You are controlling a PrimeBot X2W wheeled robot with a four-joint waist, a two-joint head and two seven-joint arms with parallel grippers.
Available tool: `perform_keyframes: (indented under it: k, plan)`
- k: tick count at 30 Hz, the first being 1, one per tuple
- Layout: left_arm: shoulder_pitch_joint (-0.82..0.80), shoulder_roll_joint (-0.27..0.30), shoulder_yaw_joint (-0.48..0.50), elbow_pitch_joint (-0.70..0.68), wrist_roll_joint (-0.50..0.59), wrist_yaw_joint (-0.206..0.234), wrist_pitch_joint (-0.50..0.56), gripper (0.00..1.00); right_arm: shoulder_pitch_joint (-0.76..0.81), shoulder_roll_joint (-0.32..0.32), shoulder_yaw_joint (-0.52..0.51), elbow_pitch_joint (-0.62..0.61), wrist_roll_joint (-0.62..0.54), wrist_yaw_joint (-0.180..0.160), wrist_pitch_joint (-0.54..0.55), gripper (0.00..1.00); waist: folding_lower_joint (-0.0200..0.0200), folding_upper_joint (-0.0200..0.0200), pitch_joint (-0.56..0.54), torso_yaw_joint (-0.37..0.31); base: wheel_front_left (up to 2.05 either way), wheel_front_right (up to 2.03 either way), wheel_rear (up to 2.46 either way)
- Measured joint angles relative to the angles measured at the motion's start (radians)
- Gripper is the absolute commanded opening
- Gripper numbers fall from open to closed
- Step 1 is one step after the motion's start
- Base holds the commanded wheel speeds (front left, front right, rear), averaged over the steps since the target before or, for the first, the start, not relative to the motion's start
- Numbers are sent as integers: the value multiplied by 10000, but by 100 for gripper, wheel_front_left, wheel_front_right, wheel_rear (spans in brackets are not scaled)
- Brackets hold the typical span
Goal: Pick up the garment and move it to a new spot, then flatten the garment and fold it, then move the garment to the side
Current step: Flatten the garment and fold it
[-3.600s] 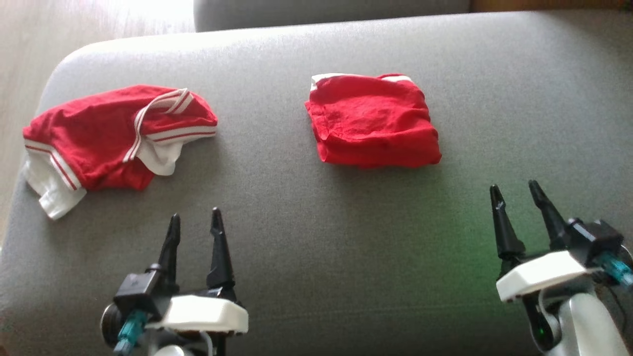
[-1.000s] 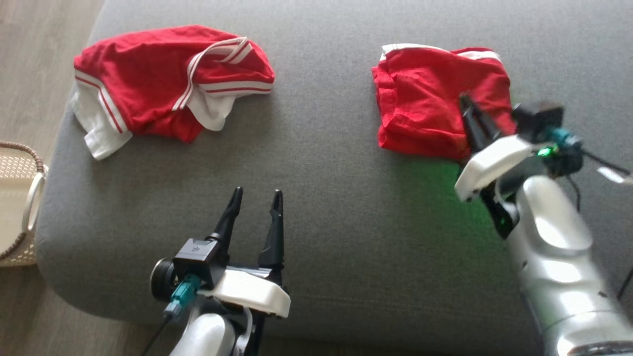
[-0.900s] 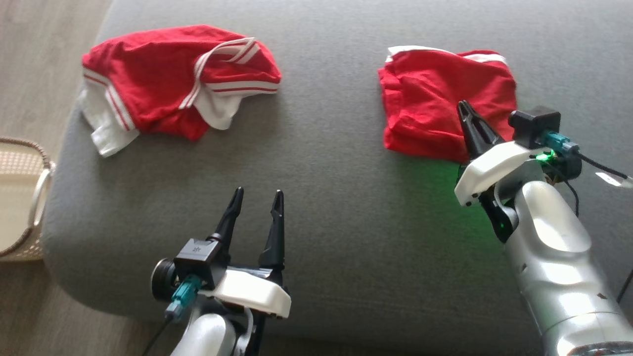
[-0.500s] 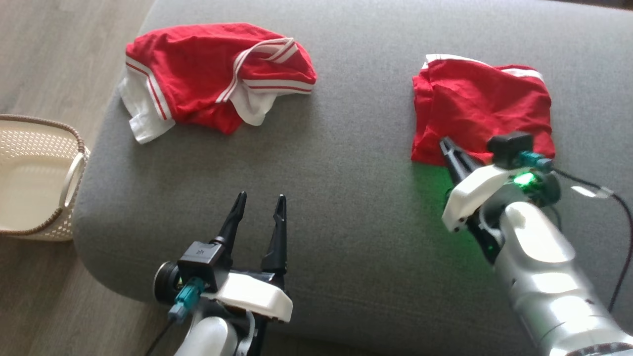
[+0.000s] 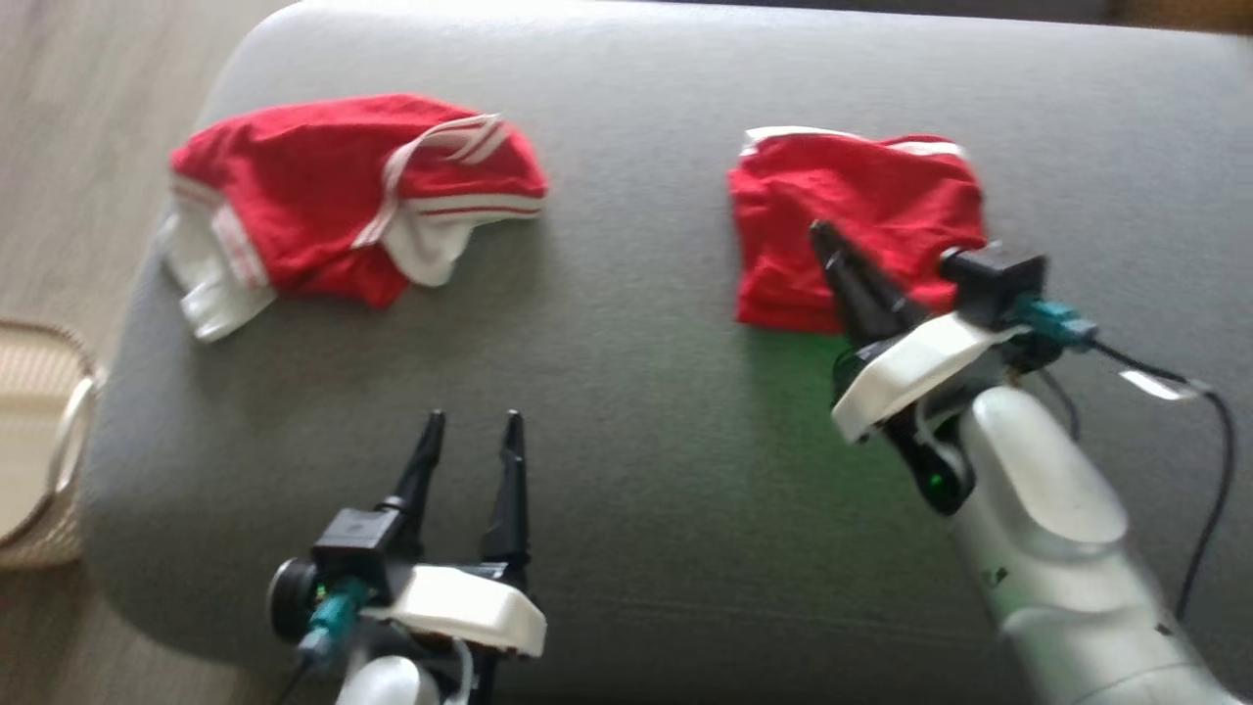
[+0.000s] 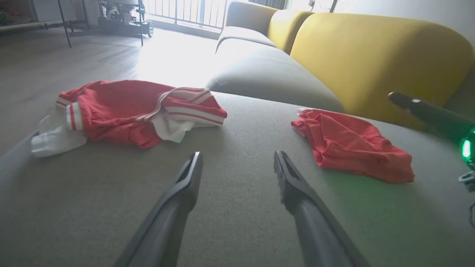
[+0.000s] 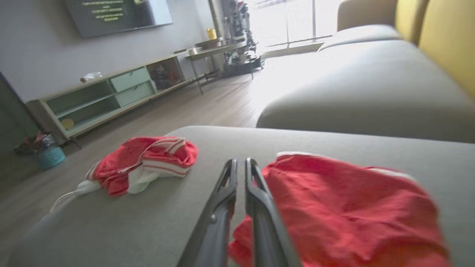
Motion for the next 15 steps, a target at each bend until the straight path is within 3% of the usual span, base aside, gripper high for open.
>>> perform_keyframes:
  k: [1, 3, 7, 11, 15]
  plan:
    - [39, 4, 92, -36, 10, 8, 0, 100, 75, 4, -259, -389, -217, 0, 0, 36, 0, 0, -33, -141, 0, 0, 0]
    - [144, 2, 324, -224, 33, 134, 0, 100, 331, -2, -830, -1068, -606, 0, -2, 100, 1, 0, -108, -428, 0, 0, 0]
    - [204, 4, 790, -625, 58, 445, 0, 100, 1362, -6, -2038, -2339, -1361, 0, -2, 100, 0, 0, -330, -922, 0, 0, 0]
    - [407, 6, 1266, -1197, 140, 700, -2, 100, 2544, 4, -2625, -3492, -1363, 0, -2, 100, 0, 0, -611, -1343, 0, 0, 0]
    - [682, 8, 1308, -1588, 199, 506, -2, 100, 3586, 27, -3097, -4265, -1691, 0, -2, 100, 0, 0, -897, -1625, 0, 0, 0]
